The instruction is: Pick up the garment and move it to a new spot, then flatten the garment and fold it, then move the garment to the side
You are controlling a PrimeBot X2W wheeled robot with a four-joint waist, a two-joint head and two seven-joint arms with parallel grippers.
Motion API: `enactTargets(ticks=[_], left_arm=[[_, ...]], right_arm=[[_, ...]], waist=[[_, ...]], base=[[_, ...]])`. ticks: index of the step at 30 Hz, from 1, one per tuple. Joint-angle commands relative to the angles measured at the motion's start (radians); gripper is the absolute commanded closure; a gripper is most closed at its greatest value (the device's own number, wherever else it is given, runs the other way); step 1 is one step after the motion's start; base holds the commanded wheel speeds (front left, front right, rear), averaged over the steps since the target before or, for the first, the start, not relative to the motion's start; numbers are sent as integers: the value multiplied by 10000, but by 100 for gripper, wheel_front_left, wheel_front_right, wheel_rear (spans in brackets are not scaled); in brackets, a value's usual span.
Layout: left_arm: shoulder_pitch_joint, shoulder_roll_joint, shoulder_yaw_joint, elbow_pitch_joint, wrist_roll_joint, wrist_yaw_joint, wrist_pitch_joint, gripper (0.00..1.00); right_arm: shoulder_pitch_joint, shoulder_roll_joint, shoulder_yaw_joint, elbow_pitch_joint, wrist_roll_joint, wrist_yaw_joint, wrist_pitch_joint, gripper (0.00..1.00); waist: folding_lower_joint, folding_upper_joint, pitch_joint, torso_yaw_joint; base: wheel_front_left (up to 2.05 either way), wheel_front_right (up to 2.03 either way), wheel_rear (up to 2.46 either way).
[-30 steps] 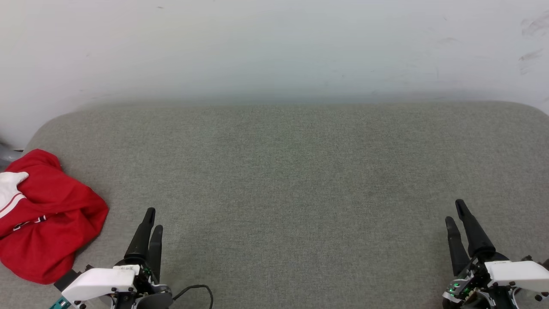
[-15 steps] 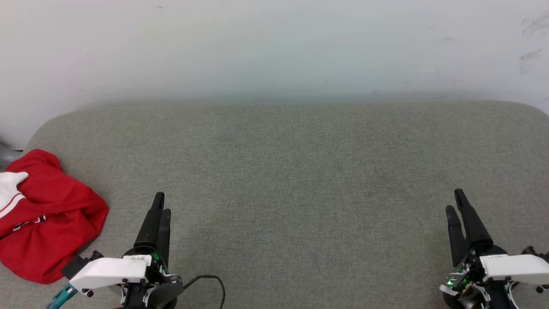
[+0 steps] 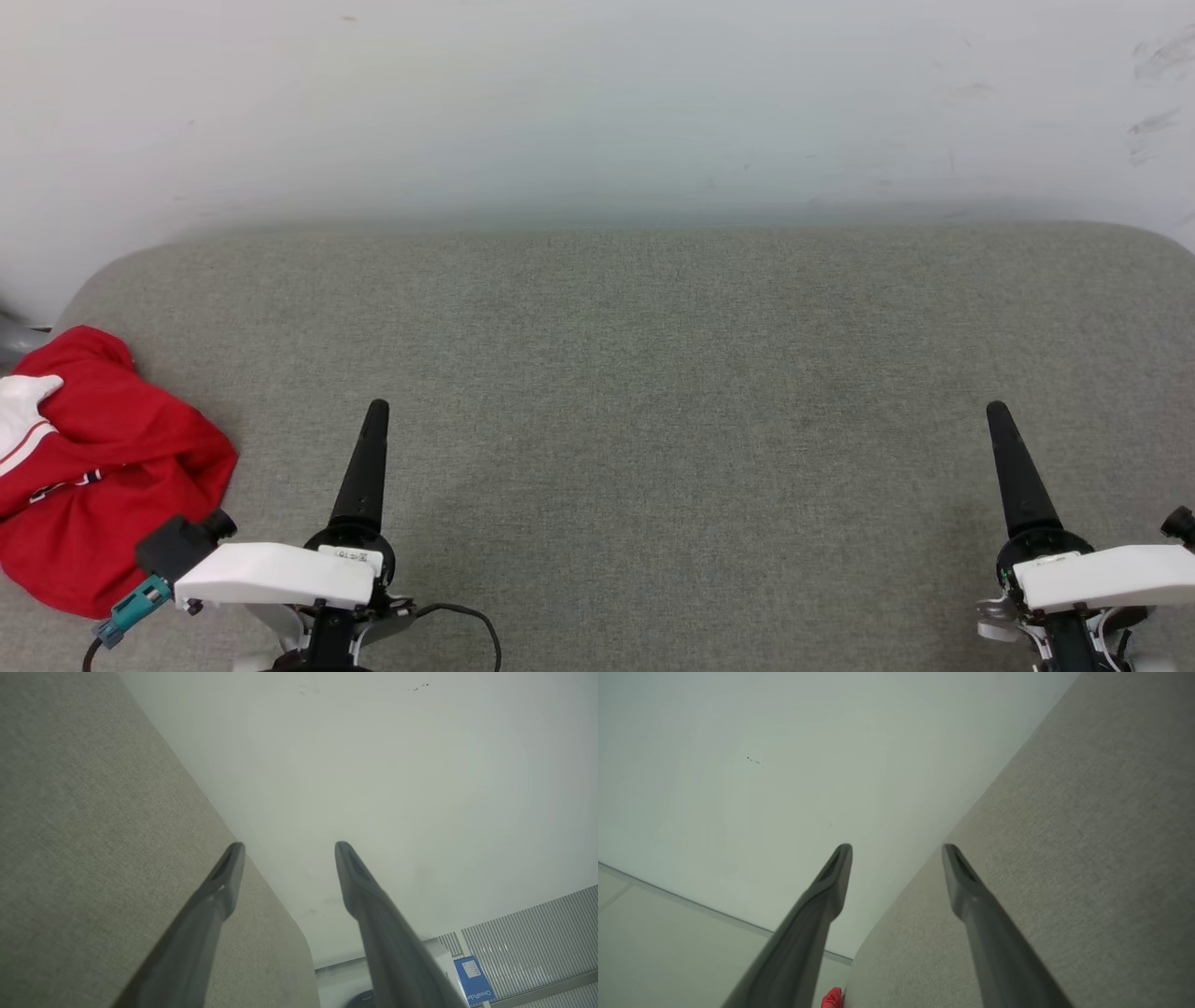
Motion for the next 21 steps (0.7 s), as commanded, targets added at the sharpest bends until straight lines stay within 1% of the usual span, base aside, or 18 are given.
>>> enactTargets(ticks=[1, 4, 9, 15, 21], left_arm=[[-243, 41, -57, -201, 342, -17, -74, 0], [-237, 31, -86, -256, 1235, -18, -184, 0], [-166, 17, -113, -303, 2566, -20, -361, 0], [-120, 18, -163, -363, 4198, -22, -559, 0], [-133, 164, -313, -296, 5623, 45, -747, 0]], right_arm=[[-53, -79, -8, -223, -417, 0, -92, 0], [-7, -41, -23, -351, -1481, 0, -199, 0], [78, 50, -34, -547, -2941, 0, -293, 0], [165, 115, -26, -795, -4367, 0, -304, 0], [262, 85, 62, -974, -5532, 0, -169, 0]], waist=[[-2, 0, -1, 3], [-2, 0, -9, 4], [-2, 0, -26, -8], [-2, 0, -39, -19], [-2, 0, -42, -27]], base=[[0, 0, 0], [0, 0, 0], [0, 0, 0], [0, 0, 0], [0, 0, 0]])
